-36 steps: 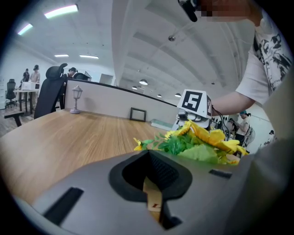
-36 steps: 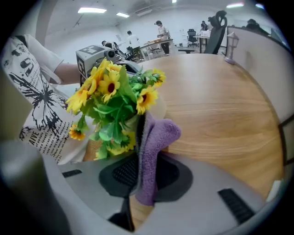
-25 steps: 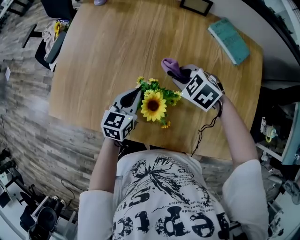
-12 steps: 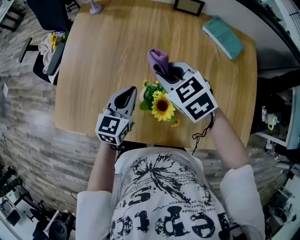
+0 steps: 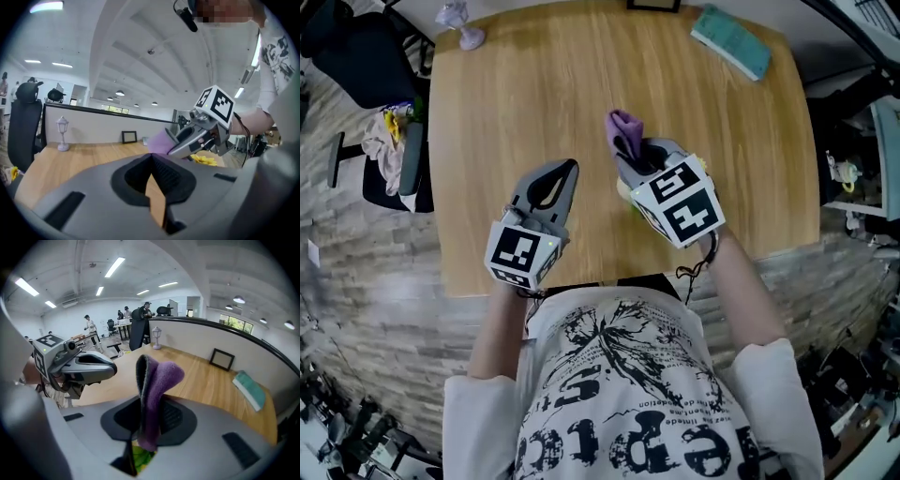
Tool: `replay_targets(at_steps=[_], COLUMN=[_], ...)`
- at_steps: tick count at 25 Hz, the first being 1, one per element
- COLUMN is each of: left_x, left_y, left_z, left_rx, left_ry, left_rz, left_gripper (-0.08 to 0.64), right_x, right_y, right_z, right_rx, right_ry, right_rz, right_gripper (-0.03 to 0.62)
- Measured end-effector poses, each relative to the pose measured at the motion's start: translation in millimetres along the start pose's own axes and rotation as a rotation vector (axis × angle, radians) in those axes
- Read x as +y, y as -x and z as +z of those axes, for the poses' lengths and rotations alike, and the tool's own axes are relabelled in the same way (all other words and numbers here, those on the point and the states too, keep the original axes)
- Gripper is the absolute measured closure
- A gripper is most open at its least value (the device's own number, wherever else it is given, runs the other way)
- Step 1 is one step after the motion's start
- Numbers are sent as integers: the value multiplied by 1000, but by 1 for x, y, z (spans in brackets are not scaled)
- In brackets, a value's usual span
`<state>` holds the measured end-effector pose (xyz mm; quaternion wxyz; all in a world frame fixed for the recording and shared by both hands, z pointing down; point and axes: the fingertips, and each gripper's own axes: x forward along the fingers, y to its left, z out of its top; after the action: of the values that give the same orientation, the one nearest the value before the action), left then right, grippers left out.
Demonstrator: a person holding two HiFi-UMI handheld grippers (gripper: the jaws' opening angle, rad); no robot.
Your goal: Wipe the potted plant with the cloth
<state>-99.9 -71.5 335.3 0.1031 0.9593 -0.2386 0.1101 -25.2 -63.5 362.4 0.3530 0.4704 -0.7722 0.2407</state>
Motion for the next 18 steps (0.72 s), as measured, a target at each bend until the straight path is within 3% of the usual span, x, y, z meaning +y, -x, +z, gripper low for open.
replay_targets(at_steps=[5, 11, 18], left_x=[10, 15, 21], left_y=[16, 29, 24], left_z=[-10, -40, -66], left_rx=[31, 119, 155], left_ry=[-57, -53, -13], left_rz=[-92, -156, -207], left_gripper=[557, 557, 557], right_x=[32, 49, 47], right_y=[-20, -55, -84], right_z=[-15, -53, -83], right_rx=[16, 83, 103], right_ry=[-132, -355, -501], right_rz=[-47, -120, -228], right_gripper=[514, 514, 514])
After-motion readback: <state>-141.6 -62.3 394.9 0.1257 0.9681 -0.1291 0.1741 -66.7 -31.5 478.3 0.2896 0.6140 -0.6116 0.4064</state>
